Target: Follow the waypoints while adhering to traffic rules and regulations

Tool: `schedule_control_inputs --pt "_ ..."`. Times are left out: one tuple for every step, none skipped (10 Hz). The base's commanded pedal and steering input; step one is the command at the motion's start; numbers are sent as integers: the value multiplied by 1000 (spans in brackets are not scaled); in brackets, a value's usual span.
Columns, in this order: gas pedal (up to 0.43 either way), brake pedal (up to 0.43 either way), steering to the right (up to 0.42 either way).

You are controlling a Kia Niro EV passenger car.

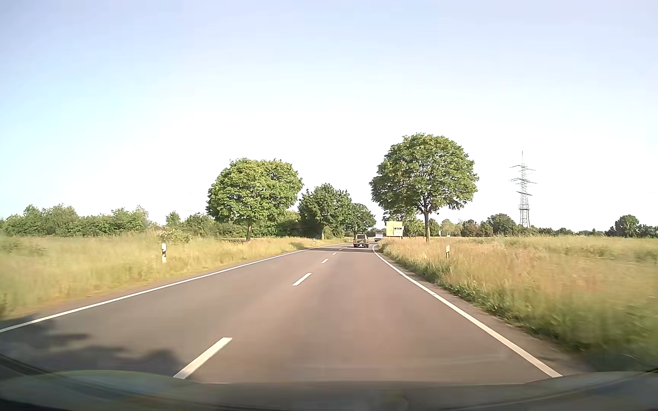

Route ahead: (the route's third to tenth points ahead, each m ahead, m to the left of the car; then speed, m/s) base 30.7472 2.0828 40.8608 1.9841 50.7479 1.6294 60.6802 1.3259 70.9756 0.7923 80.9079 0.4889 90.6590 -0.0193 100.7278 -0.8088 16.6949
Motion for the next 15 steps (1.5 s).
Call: schedule_control_inputs --pt "138 30 3" --pt "138 30 3" --pt "138 30 4" --pt "138 30 4" --pt "130 30 4" --pt "130 30 4" --pt "130 30 4" --pt "130 30 4" --pt "130 30 4" --pt "130 30 4" --pt "130 30 4" --pt "130 30 4" --pt "130 30 4" --pt "130 30 4" --pt "130 30 4"
